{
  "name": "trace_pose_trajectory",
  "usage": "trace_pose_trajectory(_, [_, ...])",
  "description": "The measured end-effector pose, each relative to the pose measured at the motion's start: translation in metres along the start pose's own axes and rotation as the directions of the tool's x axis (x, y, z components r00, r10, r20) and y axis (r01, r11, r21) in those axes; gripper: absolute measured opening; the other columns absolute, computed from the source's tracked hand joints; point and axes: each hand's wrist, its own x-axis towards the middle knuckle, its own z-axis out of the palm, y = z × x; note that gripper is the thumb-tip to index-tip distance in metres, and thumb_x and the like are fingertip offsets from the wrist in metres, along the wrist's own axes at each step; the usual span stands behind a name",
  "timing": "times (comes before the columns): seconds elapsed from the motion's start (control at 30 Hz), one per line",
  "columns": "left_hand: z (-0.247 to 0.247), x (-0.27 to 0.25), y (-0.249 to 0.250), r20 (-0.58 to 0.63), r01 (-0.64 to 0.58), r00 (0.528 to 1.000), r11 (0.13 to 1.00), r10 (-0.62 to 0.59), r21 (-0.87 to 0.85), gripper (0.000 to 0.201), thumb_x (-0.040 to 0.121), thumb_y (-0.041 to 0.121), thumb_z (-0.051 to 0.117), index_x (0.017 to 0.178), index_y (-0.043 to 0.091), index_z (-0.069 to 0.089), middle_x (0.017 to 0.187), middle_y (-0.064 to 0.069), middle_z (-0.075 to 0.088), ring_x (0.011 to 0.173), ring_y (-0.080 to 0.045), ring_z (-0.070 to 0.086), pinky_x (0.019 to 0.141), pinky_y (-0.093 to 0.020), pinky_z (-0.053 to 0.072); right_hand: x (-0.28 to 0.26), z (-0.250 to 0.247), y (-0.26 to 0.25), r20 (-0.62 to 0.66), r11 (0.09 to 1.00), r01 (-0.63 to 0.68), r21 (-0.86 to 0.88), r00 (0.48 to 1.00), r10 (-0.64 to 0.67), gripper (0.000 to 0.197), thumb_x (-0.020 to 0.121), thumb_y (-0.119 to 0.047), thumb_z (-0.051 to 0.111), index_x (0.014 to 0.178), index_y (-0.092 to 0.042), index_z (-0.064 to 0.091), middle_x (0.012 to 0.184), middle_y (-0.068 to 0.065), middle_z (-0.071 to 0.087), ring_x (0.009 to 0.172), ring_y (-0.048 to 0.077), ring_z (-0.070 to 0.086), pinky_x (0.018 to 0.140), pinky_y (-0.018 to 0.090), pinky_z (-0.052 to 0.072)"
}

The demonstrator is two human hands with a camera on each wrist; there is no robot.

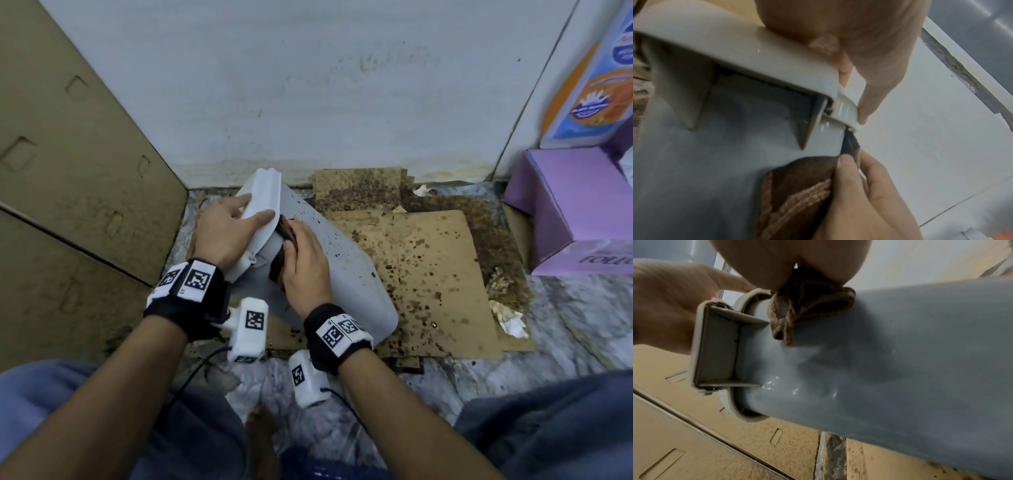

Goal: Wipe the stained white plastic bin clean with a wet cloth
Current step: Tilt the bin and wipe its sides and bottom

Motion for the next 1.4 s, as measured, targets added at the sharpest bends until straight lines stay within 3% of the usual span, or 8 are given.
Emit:
trace_pose_trajectory(0.13, [-0.001, 0.002, -0.001, 0.039, -0.030, 0.999, 0.998, 0.028, 0.048, 0.057, 0.083, 0.041, 0.073, 0.134, 0.019, 0.061, 0.134, -0.007, 0.058, 0.119, -0.023, 0.056, 0.100, -0.035, 0.044, -0.005, 0.007, -0.006, 0.002, 0.998, -0.049, -0.034, 0.999, 0.049, 0.042, 0.104, -0.022, 0.031, 0.143, -0.012, 0.040, 0.153, 0.005, 0.035, 0.144, 0.017, 0.025, 0.117, 0.024, 0.018])
trace_pose_trajectory(0.33, [0.004, -0.014, -0.016, 0.067, 0.054, 0.996, 0.997, -0.057, 0.052, 0.044, 0.085, 0.052, 0.062, 0.116, 0.024, 0.047, 0.122, -0.004, 0.059, 0.106, -0.032, 0.060, 0.094, -0.045, 0.048, -0.001, 0.017, -0.017, 0.060, 0.989, -0.135, -0.059, 0.988, 0.139, 0.043, 0.104, -0.022, 0.029, 0.145, -0.011, 0.037, 0.154, 0.006, 0.034, 0.146, 0.021, 0.018, 0.121, 0.034, 0.010])
trace_pose_trajectory(0.53, [0.003, -0.023, -0.029, 0.009, 0.053, 0.999, 0.996, -0.054, 0.070, 0.051, 0.091, 0.052, 0.059, 0.132, 0.025, 0.046, 0.136, -0.007, 0.057, 0.118, -0.031, 0.056, 0.094, -0.040, 0.043, -0.013, 0.015, 0.012, 0.066, 0.966, -0.073, -0.250, 0.994, 0.092, 0.049, 0.101, -0.029, 0.023, 0.142, -0.011, 0.042, 0.149, 0.007, 0.042, 0.143, 0.023, 0.027, 0.121, 0.037, 0.012])
trace_pose_trajectory(0.7, [0.000, -0.026, -0.035, -0.005, 0.070, 0.998, 0.996, -0.070, 0.057, 0.052, 0.089, 0.050, 0.059, 0.138, 0.036, 0.048, 0.140, -0.001, 0.056, 0.121, -0.028, 0.055, 0.101, -0.041, 0.044, -0.044, -0.018, 0.069, 0.004, 0.932, -0.224, -0.284, 0.972, 0.235, 0.050, 0.101, -0.029, 0.020, 0.142, -0.011, 0.042, 0.149, 0.006, 0.042, 0.141, 0.019, 0.031, 0.120, 0.036, 0.018])
trace_pose_trajectory(0.83, [0.004, -0.027, -0.025, -0.019, 0.061, 0.998, 0.994, -0.060, 0.088, 0.054, 0.086, 0.050, 0.062, 0.138, 0.037, 0.049, 0.140, -0.003, 0.056, 0.123, -0.029, 0.055, 0.105, -0.043, 0.044, -0.041, -0.013, 0.062, -0.095, 0.885, -0.425, -0.191, 0.905, 0.415, 0.047, 0.103, -0.028, 0.023, 0.144, -0.013, 0.040, 0.152, 0.005, 0.038, 0.143, 0.019, 0.027, 0.119, 0.037, 0.017])
trace_pose_trajectory(1.0, [0.008, -0.023, -0.017, -0.030, 0.051, 0.998, 0.988, -0.047, 0.147, 0.054, 0.088, 0.049, 0.061, 0.139, 0.035, 0.049, 0.140, -0.005, 0.057, 0.123, -0.030, 0.055, 0.099, -0.038, 0.043, -0.021, 0.018, 0.001, -0.048, 0.974, -0.158, -0.159, 0.987, 0.153, 0.050, 0.098, -0.030, 0.022, 0.141, -0.012, 0.043, 0.148, 0.007, 0.043, 0.140, 0.022, 0.032, 0.119, 0.040, 0.018])
trace_pose_trajectory(1.17, [0.007, -0.019, -0.015, -0.018, 0.057, 0.998, 0.989, -0.055, 0.138, 0.053, 0.091, 0.045, 0.059, 0.141, 0.029, 0.047, 0.142, -0.006, 0.055, 0.125, -0.031, 0.053, 0.093, -0.036, 0.040, -0.013, 0.019, 0.002, 0.023, 0.980, -0.039, -0.196, 0.999, 0.045, 0.047, 0.100, -0.027, 0.028, 0.141, -0.010, 0.044, 0.148, 0.009, 0.043, 0.141, 0.023, 0.031, 0.119, 0.037, 0.018])
trace_pose_trajectory(1.4, [0.003, -0.008, -0.023, -0.049, 0.101, 0.994, 0.995, -0.100, 0.022, 0.051, 0.088, 0.043, 0.065, 0.136, 0.031, 0.054, 0.137, 0.002, 0.059, 0.120, -0.021, 0.056, 0.104, -0.039, 0.043, -0.041, -0.040, 0.102, -0.029, 0.913, -0.310, -0.266, 0.949, 0.314, 0.042, 0.102, -0.021, 0.027, 0.138, -0.009, 0.048, 0.146, 0.007, 0.046, 0.137, 0.020, 0.038, 0.118, 0.030, 0.022])
